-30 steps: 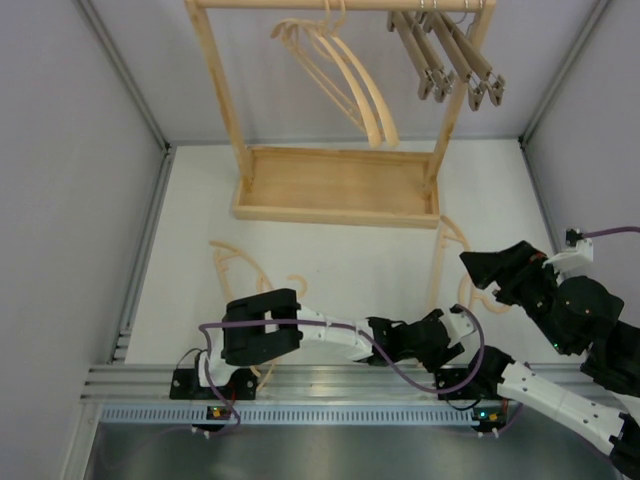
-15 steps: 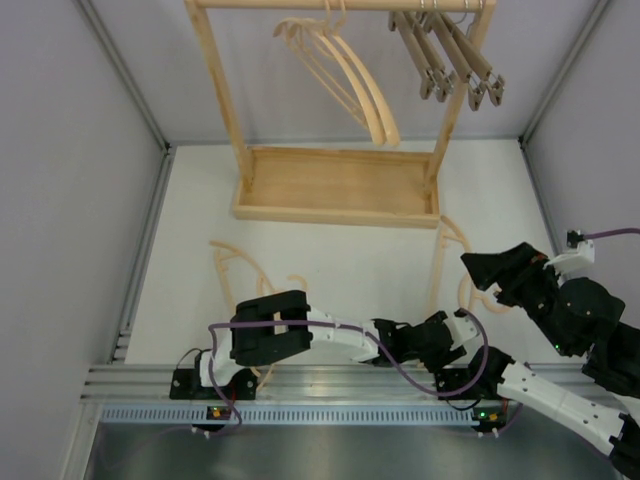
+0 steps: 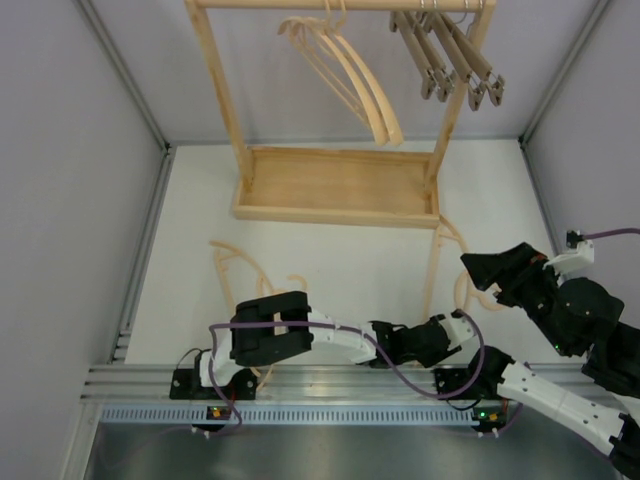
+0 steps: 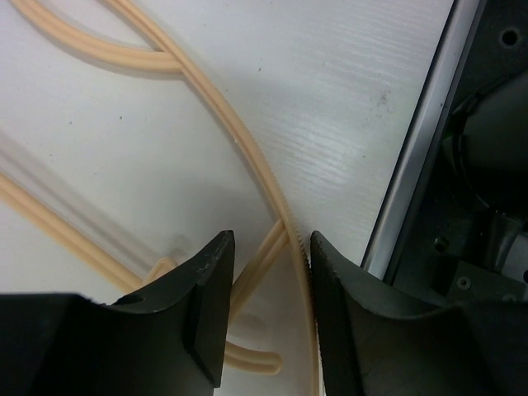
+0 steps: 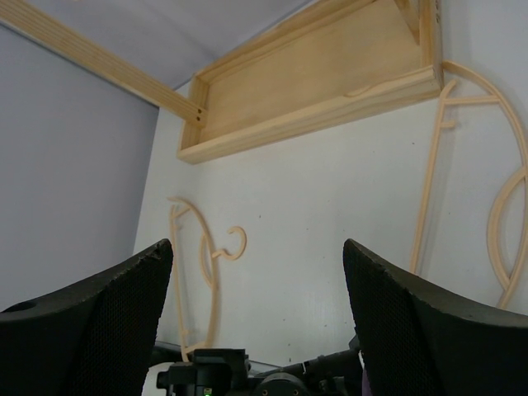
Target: Organize the hangers
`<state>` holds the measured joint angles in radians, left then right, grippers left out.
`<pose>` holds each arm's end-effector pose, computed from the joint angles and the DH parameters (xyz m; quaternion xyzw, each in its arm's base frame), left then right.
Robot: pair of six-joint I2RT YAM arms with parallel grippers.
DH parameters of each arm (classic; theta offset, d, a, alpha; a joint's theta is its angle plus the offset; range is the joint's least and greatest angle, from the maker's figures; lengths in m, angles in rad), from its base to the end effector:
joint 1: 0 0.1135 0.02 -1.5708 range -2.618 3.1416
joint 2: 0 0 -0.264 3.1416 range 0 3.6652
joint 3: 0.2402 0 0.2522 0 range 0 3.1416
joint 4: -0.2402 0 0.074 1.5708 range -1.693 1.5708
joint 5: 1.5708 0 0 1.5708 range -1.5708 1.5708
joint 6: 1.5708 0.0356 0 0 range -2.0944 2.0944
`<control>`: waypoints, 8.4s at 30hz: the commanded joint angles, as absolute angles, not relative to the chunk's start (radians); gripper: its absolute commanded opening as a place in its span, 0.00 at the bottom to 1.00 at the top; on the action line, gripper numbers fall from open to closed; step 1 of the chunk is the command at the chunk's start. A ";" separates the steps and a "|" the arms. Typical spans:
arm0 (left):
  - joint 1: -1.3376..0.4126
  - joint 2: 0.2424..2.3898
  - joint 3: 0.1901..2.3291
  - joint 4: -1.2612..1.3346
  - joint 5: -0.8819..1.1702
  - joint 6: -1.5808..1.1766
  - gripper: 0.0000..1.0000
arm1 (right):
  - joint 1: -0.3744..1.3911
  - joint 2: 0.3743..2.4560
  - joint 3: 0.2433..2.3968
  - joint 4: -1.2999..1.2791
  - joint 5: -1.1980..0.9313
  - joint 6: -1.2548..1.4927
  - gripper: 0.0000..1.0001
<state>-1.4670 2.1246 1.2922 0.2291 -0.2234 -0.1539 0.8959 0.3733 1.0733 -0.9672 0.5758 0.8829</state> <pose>0.0553 -0.4543 0.1356 0.4959 0.7285 -0.2669 0.3900 0.0295 0.0059 0.3861 0.1673 0.7634 0.3096 0.5417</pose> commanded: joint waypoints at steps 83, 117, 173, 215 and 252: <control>-1.519 1.827 0.925 0.051 -0.255 -0.270 0.00 | 0.905 0.364 0.988 -0.956 0.563 0.894 0.81; -1.456 1.118 0.729 -0.046 -0.341 -0.474 0.00 | 0.905 0.408 1.057 -0.957 0.571 0.873 0.81; -0.580 1.233 1.393 0.219 -0.054 -0.612 0.00 | 0.905 0.469 1.143 -0.956 0.574 0.828 0.81; -0.431 1.352 1.371 0.281 0.150 -0.775 0.33 | 0.907 0.434 1.157 -1.005 0.581 0.842 0.81; -1.097 1.049 0.967 -1.167 -0.457 -1.101 0.55 | 0.905 0.333 0.879 -0.850 0.520 0.831 0.82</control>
<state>-1.0637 1.0485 1.0035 -1.0363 -0.4004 -0.9989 0.8959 0.3523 0.8867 -0.9218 0.5339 0.8383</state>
